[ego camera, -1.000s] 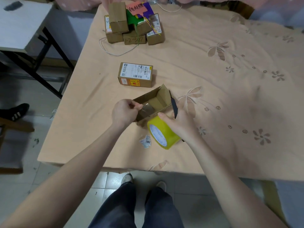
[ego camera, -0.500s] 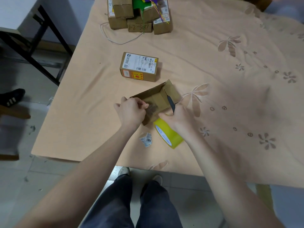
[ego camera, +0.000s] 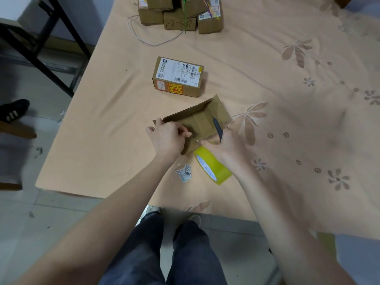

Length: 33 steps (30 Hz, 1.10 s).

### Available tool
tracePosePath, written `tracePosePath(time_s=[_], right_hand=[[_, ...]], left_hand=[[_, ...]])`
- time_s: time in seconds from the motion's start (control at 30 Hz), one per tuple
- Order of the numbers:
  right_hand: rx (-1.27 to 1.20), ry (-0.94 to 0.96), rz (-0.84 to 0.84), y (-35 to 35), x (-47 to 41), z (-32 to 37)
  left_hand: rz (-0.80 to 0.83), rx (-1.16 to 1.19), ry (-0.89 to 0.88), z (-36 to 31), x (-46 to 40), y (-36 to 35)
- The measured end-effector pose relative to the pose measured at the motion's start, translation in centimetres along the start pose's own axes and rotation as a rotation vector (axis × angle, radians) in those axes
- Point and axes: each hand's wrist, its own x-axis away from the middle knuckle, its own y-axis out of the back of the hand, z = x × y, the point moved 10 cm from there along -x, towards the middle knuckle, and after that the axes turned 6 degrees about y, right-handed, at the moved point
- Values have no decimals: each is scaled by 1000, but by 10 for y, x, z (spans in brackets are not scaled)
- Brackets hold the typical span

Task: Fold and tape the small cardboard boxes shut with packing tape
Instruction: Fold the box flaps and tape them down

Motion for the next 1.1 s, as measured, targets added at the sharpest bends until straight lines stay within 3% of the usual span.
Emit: tracePosePath(time_s=[0.77,1.1], right_hand=[[-63,-21,-14,-4,3,2],[-143,-24,-21,-1,10,-7]], left_hand=[[54,-221,15,2,-4,-10],[-30,29,-77,8,-9,13]])
